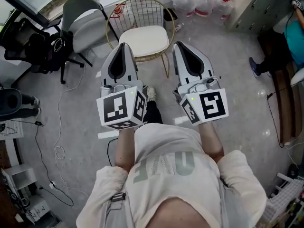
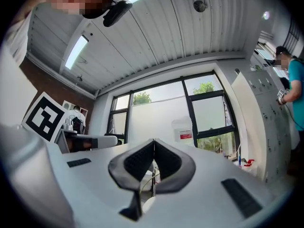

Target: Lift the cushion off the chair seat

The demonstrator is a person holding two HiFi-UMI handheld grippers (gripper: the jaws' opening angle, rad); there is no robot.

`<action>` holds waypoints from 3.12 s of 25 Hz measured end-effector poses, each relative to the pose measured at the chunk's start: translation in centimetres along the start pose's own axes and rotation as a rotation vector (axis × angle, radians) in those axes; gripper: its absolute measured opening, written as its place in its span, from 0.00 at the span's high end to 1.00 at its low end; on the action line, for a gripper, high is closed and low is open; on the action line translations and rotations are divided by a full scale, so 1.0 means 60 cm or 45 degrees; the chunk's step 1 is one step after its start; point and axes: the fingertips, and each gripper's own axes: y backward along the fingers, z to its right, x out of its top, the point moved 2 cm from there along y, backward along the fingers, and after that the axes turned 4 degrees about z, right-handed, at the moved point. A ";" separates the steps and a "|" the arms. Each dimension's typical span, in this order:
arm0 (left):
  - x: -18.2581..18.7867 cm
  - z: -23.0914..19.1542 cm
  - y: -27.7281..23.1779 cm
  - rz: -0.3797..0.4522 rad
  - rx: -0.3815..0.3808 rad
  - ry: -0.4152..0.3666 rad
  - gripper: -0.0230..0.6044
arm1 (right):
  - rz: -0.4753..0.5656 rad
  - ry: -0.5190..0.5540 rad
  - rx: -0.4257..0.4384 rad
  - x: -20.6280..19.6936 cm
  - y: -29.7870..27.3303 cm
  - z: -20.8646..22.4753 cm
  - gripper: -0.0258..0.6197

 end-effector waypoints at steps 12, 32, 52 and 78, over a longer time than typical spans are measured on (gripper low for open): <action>0.000 -0.225 -0.367 0.011 -0.025 -0.016 0.94 | -0.032 -0.006 -0.165 -0.089 -0.397 0.097 0.93; -0.040 -0.212 -0.519 -0.001 0.008 0.097 0.94 | -0.054 -0.053 -0.107 -0.130 -0.546 0.211 0.93; -0.179 -0.249 -0.592 -0.046 -0.015 0.584 0.86 | -0.185 -0.137 0.197 -0.231 -0.628 0.192 0.93; -0.988 -0.247 -0.213 -0.275 0.751 1.764 0.56 | -0.809 -0.297 0.615 -0.728 -0.426 0.126 0.93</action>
